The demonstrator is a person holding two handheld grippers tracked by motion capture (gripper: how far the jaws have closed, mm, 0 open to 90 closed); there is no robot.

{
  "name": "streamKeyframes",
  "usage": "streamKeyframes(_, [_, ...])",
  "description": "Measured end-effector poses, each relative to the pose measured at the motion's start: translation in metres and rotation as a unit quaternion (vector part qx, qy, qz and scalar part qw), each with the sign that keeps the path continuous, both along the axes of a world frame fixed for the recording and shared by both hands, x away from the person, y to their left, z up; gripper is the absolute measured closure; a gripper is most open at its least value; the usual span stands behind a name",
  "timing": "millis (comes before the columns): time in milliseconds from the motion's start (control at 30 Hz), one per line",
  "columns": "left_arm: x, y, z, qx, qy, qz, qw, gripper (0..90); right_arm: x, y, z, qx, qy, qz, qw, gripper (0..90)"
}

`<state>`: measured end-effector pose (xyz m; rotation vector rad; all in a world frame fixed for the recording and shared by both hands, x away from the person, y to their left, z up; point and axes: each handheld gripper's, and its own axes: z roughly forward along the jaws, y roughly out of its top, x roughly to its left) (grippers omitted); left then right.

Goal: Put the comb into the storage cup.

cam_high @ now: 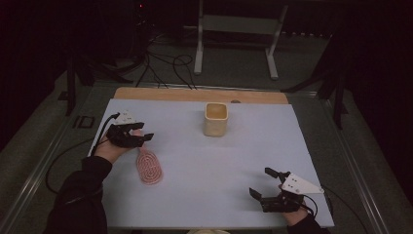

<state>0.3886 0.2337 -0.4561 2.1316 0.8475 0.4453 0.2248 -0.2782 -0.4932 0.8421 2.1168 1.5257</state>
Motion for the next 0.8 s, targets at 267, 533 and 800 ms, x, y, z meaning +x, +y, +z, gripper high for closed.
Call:
streamKeyframes(267, [0.006,0.002,-0.017,0.006,0.019,0.025,0.9995,64.0,0.000,0.000,-0.001,0.000,0.001,0.002,1.0000,8.7])
streamKeyframes(533, [0.015,0.004,-0.029,0.014,0.031,0.042,0.9985,80.7,0.000,0.000,-0.001,0.000,0.000,0.004,1.0000,8.7])
streamKeyframes(800, [0.024,-0.004,-0.033,0.048,0.037,0.034,0.9976,90.0,0.001,0.000,-0.001,0.003,0.002,0.006,1.0000,8.7])
